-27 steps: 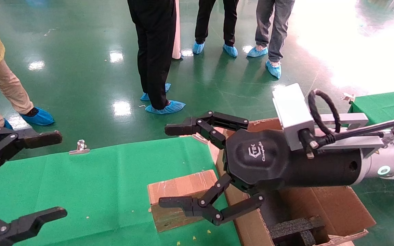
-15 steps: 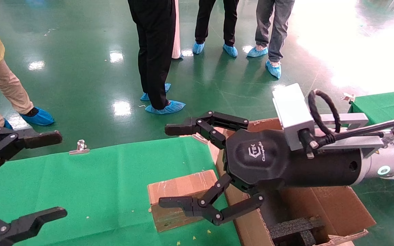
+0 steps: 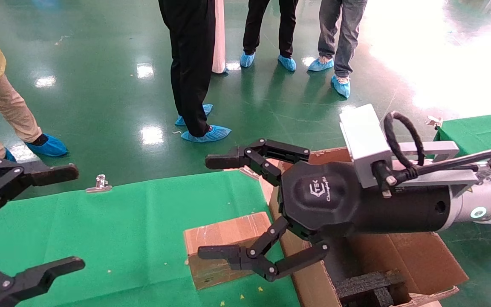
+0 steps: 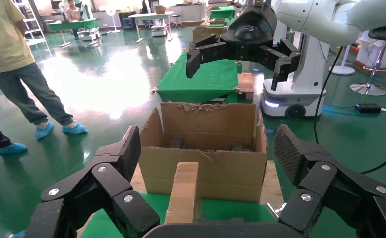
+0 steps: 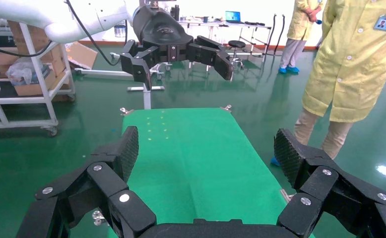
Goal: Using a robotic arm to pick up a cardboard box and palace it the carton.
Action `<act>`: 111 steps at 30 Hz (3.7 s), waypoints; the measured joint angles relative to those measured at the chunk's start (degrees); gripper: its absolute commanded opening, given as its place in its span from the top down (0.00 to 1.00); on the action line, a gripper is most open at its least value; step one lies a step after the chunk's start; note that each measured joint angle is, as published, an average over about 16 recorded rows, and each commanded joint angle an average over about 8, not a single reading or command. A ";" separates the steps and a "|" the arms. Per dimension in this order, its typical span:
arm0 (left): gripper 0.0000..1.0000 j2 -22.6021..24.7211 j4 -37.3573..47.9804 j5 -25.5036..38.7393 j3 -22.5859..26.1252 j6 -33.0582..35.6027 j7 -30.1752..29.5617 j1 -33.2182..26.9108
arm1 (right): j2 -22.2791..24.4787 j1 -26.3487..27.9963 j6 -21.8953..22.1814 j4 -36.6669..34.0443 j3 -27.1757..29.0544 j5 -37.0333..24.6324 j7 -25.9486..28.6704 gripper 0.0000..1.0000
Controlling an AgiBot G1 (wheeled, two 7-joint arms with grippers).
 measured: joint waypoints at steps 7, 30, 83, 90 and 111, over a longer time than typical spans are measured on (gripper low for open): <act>1.00 0.00 0.00 0.00 0.00 0.00 0.00 0.00 | -0.03 0.32 -0.04 -0.12 -0.23 -0.53 0.05 0.00; 1.00 0.00 0.01 -0.01 0.02 0.00 0.01 -0.01 | -8.79 23.26 -5.19 -11.79 -20.65 -26.56 4.61 0.00; 0.00 -0.02 0.03 -0.04 0.05 -0.02 0.03 -0.01 | -29.87 41.15 -3.67 -35.13 -49.93 -46.19 -14.72 1.00; 0.00 -0.02 0.03 -0.04 0.05 -0.02 0.03 -0.01 | -29.79 41.07 -3.77 -34.99 -49.85 -46.12 -14.58 1.00; 0.00 -0.02 0.03 -0.04 0.05 -0.02 0.03 -0.01 | -29.70 40.97 -3.84 -34.87 -49.76 -46.05 -14.44 1.00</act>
